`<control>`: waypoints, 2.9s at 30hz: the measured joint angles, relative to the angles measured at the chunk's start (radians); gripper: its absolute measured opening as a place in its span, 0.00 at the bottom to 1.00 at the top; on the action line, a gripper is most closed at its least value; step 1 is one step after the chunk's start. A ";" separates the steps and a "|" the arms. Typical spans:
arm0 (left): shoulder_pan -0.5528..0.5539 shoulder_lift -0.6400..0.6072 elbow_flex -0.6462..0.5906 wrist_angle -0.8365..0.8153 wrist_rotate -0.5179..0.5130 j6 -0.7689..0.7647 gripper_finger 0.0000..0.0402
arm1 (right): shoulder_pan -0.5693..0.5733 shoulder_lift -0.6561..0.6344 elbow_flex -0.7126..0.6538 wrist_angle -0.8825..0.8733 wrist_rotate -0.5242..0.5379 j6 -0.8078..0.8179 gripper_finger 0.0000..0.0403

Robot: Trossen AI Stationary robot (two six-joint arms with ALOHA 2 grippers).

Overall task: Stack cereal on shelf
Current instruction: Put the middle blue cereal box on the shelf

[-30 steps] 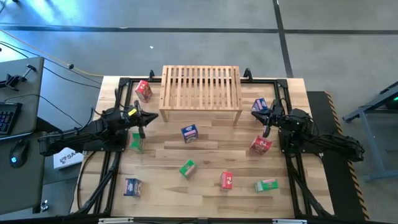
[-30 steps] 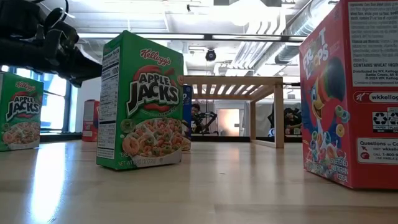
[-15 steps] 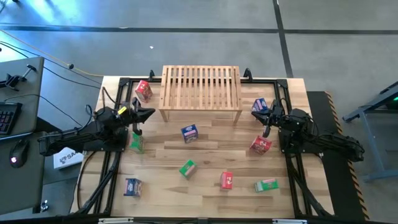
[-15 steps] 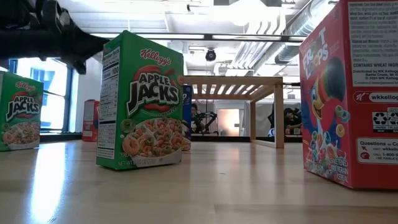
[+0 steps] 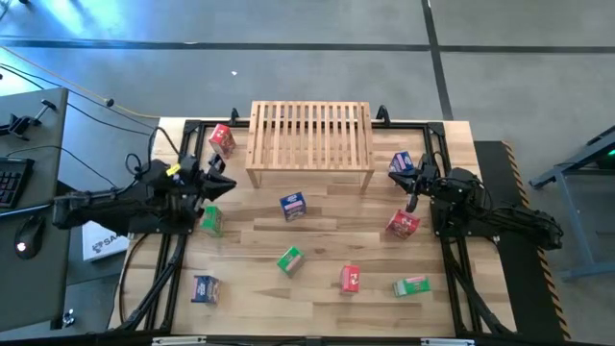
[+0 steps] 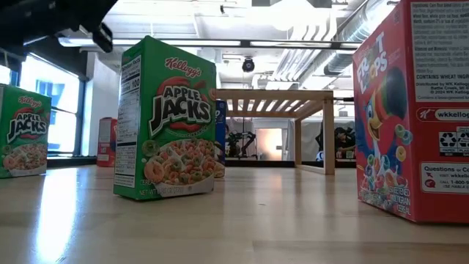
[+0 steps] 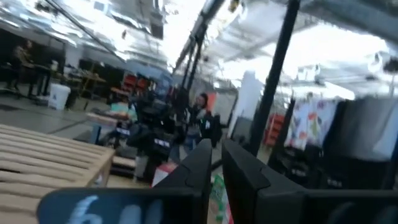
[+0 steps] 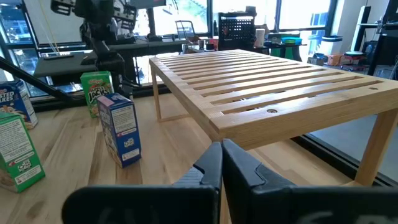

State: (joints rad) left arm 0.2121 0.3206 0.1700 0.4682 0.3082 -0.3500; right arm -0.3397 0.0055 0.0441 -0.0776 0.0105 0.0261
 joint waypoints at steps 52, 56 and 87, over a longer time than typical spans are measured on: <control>-0.282 1.327 1.092 -1.142 -0.594 0.065 0.64 | 0.000 0.001 0.000 0.000 0.000 0.000 0.00; -0.281 1.328 1.092 -1.164 -0.615 0.036 0.66 | 0.000 0.002 0.000 0.000 0.000 0.000 0.00; -0.271 1.342 1.043 -1.187 -0.531 0.012 0.54 | 0.000 0.002 0.000 0.000 0.000 0.000 0.00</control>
State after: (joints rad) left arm -0.0593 1.6629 1.2129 -0.7186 -0.2225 -0.3376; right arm -0.3399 0.0071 0.0437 -0.0778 0.0105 0.0261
